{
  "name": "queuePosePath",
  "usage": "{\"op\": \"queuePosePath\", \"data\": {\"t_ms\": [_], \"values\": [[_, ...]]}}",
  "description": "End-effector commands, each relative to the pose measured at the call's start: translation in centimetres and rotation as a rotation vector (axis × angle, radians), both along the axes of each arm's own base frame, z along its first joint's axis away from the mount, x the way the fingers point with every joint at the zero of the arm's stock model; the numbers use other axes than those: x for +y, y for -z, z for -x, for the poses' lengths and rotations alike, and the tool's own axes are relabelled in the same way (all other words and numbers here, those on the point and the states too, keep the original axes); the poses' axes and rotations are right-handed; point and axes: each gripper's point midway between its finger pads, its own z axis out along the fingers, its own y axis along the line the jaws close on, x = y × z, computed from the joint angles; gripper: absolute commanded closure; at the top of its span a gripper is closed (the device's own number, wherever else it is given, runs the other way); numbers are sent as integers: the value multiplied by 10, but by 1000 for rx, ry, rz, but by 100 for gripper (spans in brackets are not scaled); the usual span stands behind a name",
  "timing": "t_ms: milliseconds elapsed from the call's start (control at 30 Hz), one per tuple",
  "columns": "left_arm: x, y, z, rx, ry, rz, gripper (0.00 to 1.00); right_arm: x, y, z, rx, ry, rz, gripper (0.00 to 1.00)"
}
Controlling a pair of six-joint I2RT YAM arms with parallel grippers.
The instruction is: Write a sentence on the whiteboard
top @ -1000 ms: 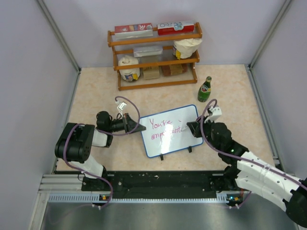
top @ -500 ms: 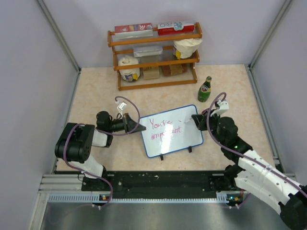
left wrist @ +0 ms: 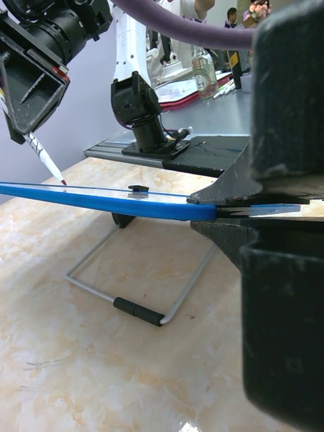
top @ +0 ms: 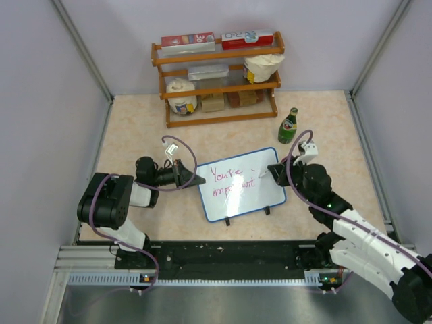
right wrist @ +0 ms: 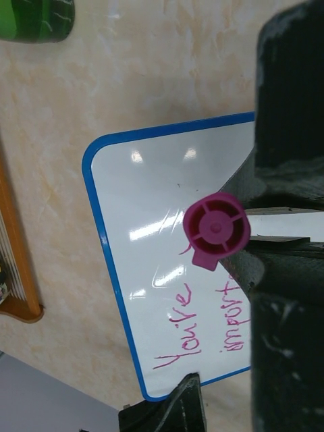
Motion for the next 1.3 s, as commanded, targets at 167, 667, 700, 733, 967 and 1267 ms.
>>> {"op": "queuePosePath", "data": {"t_ms": [167, 667, 700, 733, 967, 1267], "values": [[5, 1, -15, -81, -63, -19, 100, -6, 14, -1, 19, 22, 15, 100], [5, 1, -14, -78, -61, -18, 100, -8, 26, 11, 51, 4, 20, 100], [5, 2, -14, -78, -61, -19, 100, -7, 27, 12, 53, -2, 20, 100], [5, 2, -14, -78, -61, -19, 100, -7, 28, 12, 53, -5, 19, 100], [5, 2, -14, -77, -63, -18, 100, -9, 28, 9, 53, 15, 23, 100], [5, 1, -14, -78, -61, -18, 100, -8, 2, -4, 2, 46, 1, 100]]}}
